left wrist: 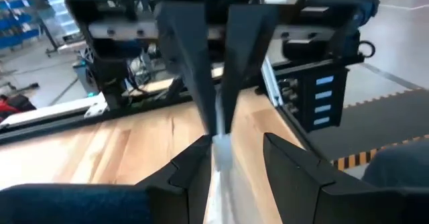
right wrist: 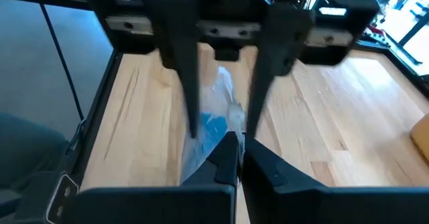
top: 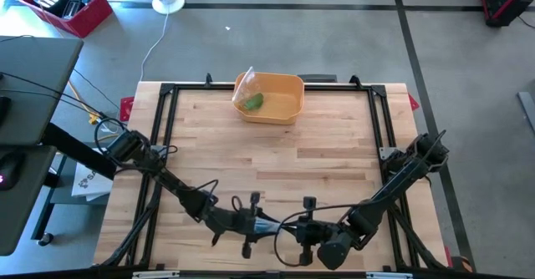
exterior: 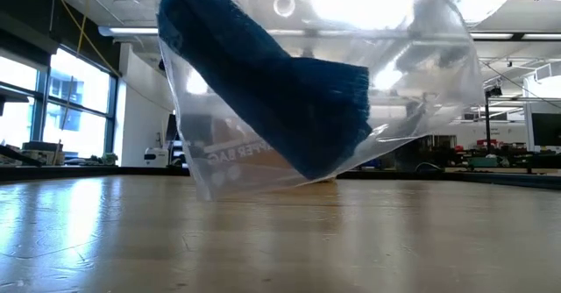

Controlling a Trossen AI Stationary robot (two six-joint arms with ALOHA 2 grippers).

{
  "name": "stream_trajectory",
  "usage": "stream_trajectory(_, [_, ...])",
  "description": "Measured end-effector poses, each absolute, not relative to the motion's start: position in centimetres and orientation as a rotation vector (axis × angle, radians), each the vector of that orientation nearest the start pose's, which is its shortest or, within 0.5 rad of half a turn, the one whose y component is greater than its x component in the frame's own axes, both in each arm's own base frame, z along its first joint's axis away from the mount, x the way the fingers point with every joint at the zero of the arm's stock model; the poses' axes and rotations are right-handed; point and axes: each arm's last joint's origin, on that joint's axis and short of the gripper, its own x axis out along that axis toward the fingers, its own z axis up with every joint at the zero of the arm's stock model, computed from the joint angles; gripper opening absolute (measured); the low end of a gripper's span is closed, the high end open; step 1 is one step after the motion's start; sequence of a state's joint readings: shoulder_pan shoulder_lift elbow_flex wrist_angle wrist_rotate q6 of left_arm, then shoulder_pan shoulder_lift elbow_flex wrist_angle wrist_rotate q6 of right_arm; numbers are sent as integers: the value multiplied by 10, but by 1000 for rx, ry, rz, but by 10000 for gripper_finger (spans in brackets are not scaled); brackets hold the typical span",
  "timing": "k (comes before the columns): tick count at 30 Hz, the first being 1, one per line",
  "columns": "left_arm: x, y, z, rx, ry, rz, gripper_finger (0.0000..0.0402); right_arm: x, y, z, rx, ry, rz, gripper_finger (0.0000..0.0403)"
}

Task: Roll bandage
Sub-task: Close the transparent zip bag

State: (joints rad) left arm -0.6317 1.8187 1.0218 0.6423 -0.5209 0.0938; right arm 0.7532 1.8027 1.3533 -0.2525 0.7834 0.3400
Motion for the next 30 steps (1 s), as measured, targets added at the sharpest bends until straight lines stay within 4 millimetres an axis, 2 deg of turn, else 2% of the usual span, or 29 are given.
stream_trajectory(7, [320,-224,213,173,112,-69,120,301,255,251,-157,489,-112,0])
stream_trajectory(20, [323,-218,212,196,124,-52,17,301,256,251,-136,488,-116,0])
stream_trajectory(24, [322,-219,210,211,139,-27,14,301,256,251,-139,489,-115,0])
stream_trajectory(30, [314,-227,207,249,172,22,34,300,257,251,-138,489,-113,0])
